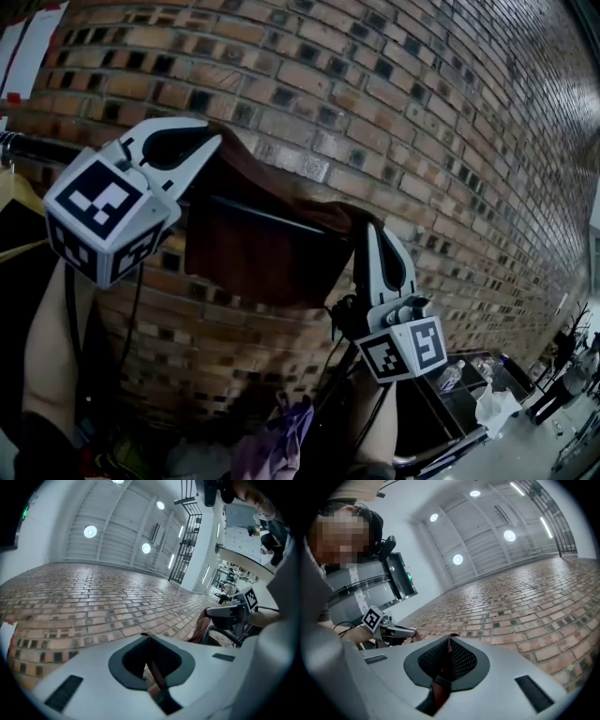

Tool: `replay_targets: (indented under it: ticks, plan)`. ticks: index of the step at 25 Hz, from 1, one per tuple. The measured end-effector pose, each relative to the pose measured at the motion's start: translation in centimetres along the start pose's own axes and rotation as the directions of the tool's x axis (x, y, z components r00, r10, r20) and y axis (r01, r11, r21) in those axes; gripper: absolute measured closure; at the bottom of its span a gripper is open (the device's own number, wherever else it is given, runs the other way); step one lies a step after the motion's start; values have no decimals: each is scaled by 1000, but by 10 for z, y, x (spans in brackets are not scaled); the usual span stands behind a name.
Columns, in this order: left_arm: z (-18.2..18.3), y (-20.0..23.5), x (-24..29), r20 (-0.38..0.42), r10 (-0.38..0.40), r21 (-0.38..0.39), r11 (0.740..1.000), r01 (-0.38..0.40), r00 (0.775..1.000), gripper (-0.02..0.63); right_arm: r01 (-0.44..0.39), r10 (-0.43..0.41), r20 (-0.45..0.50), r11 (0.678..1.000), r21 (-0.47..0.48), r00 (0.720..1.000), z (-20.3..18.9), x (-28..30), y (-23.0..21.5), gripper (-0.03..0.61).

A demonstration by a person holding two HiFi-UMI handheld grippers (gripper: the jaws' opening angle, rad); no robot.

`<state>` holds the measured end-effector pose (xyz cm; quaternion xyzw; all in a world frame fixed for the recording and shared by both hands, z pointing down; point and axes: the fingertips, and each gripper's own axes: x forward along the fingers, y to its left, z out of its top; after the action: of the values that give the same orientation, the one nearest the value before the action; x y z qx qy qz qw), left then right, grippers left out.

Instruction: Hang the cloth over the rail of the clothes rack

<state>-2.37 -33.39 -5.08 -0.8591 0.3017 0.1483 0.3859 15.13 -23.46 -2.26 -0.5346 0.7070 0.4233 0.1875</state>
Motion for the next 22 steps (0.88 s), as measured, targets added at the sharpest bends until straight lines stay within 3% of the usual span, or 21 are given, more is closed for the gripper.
replay_targets:
  ticks: [2, 4, 7, 10, 17, 22]
  plan:
    - [-15, 4, -15, -13, 11, -22, 1000, -11, 1000, 594, 25, -26, -3, 994, -109, 1000, -3, 0, 15, 541]
    - [-22, 15, -25, -22, 67, 12, 998, -67, 998, 594, 39, -38, 9, 978, -204, 999, -4, 4, 29, 541]
    - [-28, 39, -32, -56, 156, 88, 985, -150, 986, 594, -30, 29, -9, 971, -235, 1000, -5, 17, 62, 541]
    - [-30, 49, -34, -98, 151, 78, 986, -144, 984, 594, -55, 39, -67, 963, -264, 997, -11, 20, 82, 541]
    - [-31, 37, -1, -125, 16, -71, 997, -25, 992, 594, 85, -90, -15, 971, -225, 996, -6, 20, 45, 540]
    - [-37, 28, 16, -185, 33, 5, 999, -32, 982, 594, 73, -81, -59, 988, -136, 995, -18, 26, 16, 540]
